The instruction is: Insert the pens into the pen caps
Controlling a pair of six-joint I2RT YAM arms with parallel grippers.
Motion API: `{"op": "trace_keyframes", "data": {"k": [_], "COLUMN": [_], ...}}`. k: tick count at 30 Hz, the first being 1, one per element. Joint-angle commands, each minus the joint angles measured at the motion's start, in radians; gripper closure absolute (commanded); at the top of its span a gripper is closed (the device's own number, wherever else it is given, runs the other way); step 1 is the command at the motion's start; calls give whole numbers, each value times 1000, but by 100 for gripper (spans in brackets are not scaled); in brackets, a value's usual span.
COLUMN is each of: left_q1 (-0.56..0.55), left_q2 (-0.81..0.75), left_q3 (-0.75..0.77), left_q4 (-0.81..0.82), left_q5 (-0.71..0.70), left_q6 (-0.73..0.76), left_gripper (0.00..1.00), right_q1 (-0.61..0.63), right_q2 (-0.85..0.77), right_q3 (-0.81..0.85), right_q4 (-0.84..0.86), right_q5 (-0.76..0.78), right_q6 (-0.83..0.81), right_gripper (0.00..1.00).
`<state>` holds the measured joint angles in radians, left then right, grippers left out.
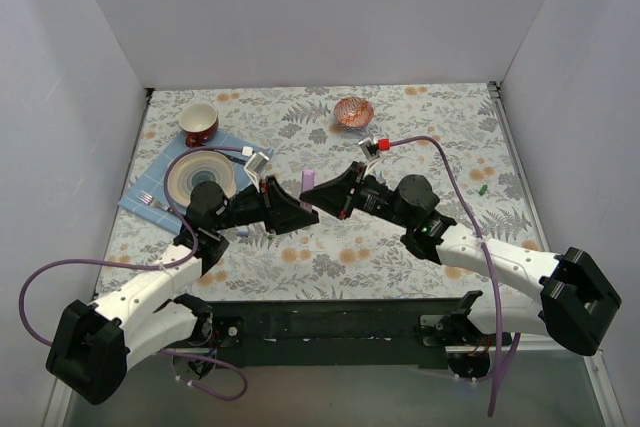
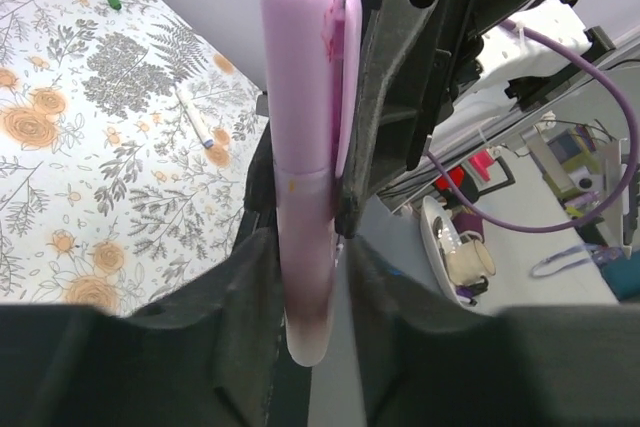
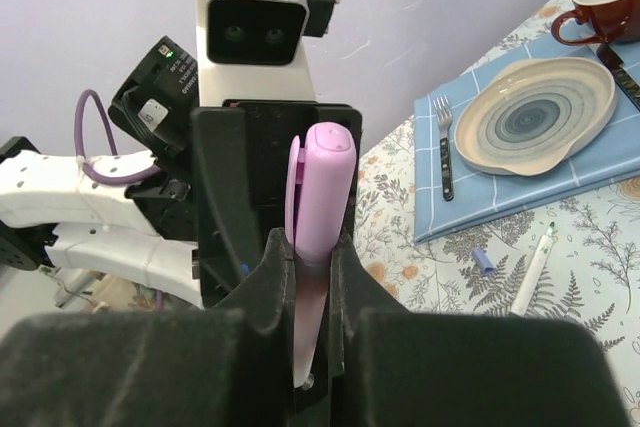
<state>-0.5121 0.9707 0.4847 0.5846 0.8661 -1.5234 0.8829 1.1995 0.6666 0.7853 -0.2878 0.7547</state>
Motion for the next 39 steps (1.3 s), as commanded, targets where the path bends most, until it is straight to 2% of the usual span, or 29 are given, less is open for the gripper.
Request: {"op": "trace_keyframes", "data": {"k": [1, 3, 8, 10, 11, 13, 16, 20, 25, 29, 32, 33, 38, 39], "left_q1": [-2, -2, -3, -2, -3, -2, -2, -2, -3, -3, -3, -2, -3, -2], "left_q2": [-50, -84, -165, -196, -202, -225, -253, -317, -382, -399, -395, -397, -389, -391], "left_q3": [34, 57, 98, 130, 143, 175, 183, 160, 143, 133, 137, 138, 141, 141], "left_q4": [-67, -178, -429, -494, -558, -623, -678, -704, -724, -709, -712, -712, -721, -724], "left_q5": [-48, -99, -205, -293, -333, -462, -606, -732, -806, -805, -809, -809, -835, -845], "left_q6": [41, 110, 244, 299, 316, 350, 365, 361, 367, 373, 373, 374, 373, 371], "left_gripper": [50, 42, 8, 2, 2, 2, 2, 2, 2, 2, 2, 2, 2, 2], "right_q1": [-19, -51, -221, -249, -262, -275, -283, -294, -323, -328, -329, -329, -328, -329], "right_q2": [-26, -50, -109, -110, -100, -65, -31, 44, 156, 256, 270, 268, 264, 262], "right_q3": [27, 27, -41, -26, -15, -2, -31, -36, -82, -30, -21, -21, -13, -13], "right_q4": [-41, -118, -334, -447, -562, -632, -652, -658, -522, -610, -621, -624, -678, -696], "right_q5": [7, 3, -53, -38, -33, -16, -14, -7, -16, 7, 15, 24, 142, 159], "right_q6": [-41, -75, -147, -239, -270, -317, -322, -353, -374, -396, -394, -387, -348, -338], "right_gripper": [99, 99, 99, 99, 99, 99, 99, 99, 99, 97, 93, 86, 73, 68]}}
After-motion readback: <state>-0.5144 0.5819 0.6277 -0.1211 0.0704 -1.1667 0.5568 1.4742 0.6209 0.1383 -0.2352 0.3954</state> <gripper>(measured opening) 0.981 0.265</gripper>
